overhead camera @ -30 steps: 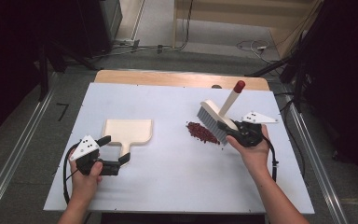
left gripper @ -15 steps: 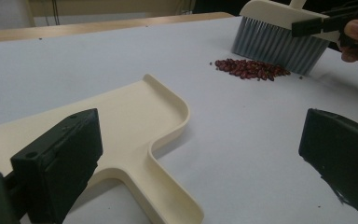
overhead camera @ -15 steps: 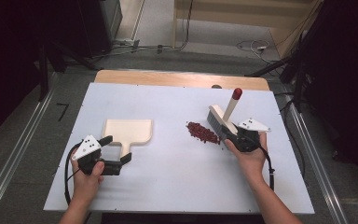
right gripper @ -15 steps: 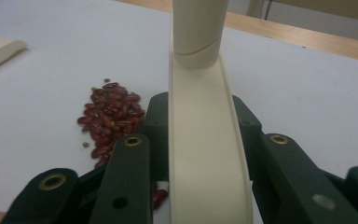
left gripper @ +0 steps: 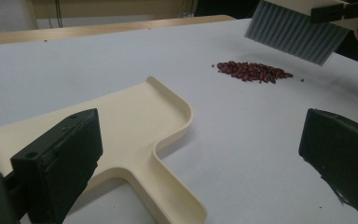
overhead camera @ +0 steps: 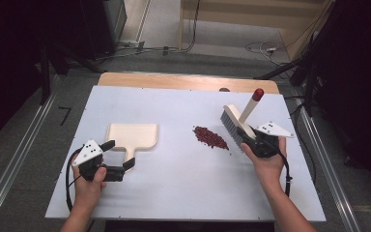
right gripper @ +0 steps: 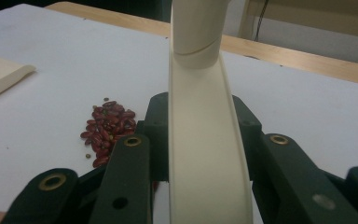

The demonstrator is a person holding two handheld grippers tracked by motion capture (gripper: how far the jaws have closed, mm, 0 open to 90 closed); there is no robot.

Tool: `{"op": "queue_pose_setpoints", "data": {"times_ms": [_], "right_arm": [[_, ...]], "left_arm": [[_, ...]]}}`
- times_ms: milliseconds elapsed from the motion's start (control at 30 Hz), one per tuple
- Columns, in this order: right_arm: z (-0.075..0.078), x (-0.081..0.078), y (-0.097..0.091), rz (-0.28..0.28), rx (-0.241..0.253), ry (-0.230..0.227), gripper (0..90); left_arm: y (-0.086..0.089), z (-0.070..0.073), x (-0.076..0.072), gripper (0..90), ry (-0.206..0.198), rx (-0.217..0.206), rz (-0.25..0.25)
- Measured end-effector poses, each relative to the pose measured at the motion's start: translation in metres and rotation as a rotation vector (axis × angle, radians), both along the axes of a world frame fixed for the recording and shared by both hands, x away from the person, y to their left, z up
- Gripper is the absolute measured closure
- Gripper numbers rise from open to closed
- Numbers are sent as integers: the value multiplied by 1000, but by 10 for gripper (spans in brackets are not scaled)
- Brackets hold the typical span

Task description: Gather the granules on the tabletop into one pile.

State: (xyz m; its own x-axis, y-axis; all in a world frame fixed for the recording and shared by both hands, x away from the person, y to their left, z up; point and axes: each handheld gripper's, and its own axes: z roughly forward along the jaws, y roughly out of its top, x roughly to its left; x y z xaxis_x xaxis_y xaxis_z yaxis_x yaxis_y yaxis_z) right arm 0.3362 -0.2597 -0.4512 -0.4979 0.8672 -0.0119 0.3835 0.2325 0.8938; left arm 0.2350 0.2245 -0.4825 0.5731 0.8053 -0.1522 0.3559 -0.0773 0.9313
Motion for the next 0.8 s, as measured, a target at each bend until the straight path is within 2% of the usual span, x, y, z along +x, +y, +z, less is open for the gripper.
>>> {"op": "queue_pose_setpoints", "data": {"times_ms": [267, 567, 667, 800], "right_arm": [[5, -16, -31, -18, 44, 5, 659], [3, -37, -62, -33, 85, 39, 659], [-1, -48, -70, -38, 120, 62, 659], [-5, -60, -77, -37, 101, 74, 659]], "left_arm": [[1, 1, -1, 0, -3, -2, 8], [5, 3, -3, 0, -13, -9, 17], [6, 4, -5, 0, -14, -5, 20], [9, 4, -6, 0, -18, -13, 27]]}}
